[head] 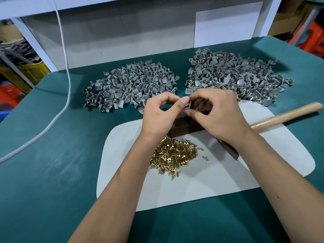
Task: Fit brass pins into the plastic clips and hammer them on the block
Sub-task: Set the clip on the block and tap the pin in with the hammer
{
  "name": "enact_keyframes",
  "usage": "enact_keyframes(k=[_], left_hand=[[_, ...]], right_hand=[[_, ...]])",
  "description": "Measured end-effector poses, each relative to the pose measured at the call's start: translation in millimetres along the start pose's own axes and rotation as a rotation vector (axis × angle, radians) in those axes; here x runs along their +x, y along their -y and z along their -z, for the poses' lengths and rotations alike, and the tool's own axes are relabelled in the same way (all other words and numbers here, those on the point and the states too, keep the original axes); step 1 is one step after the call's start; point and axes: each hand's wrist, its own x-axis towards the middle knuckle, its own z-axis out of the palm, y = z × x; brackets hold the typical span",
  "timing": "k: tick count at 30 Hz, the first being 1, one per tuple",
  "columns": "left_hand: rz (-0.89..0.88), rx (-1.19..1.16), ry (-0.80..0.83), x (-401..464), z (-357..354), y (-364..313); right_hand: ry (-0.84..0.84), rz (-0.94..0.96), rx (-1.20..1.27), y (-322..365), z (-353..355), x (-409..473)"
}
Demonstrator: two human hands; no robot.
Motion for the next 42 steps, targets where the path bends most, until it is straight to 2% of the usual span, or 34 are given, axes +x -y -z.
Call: enact_keyframes(k=[3, 9, 18, 24, 28, 32, 34, 37, 42], left_hand=[[-0.058, 0.025, -0.039, 0.1, -3.0, 0.4], [-0.228, 0.197, -0.13, -2.3, -10.8, -4.8], [-0.269, 0.231, -0.14, -5.1, -16.1, -9.5], [-0.306, 0.363, -0.151, -3.3, -8.2, -6.9], [-0.198, 0.474, -0.278, 10.2, 15.7, 5.0], [0.081, 0.524, -0.354, 23.8, 45.0, 26.5], [0.13, 0.596, -0.336, 24.3, 53.4, 36.3], [0.122, 0.697, -0.299, 24.0, 57.0, 43.8], [0.166, 0.646, -0.295, 23.4, 56.5, 49.4]], right_hand=[[-0.068, 0.041, -0.028, 3.2, -4.0, -2.4], [-0.155, 0.008, 0.035, 6.4, -9.6, -5.6], [-0.184, -0.079, 0.099, 9.2, -11.3, -7.6], [-0.217, -0.12, 0.132, 5.9, -7.4, -5.5], [-0.345, -0.314, 0.106, -10.9, 3.3, -1.5], [-0.335, -0.514, 0.109, -27.0, 8.3, 0.3], [-0.33, -0.485, 0.084, -26.4, 8.1, 0.1], [-0.285, -0.301, 0.004, -14.2, 3.8, -2.3], [0.001, 0.101, -0.004, 18.7, -14.7, -14.4]])
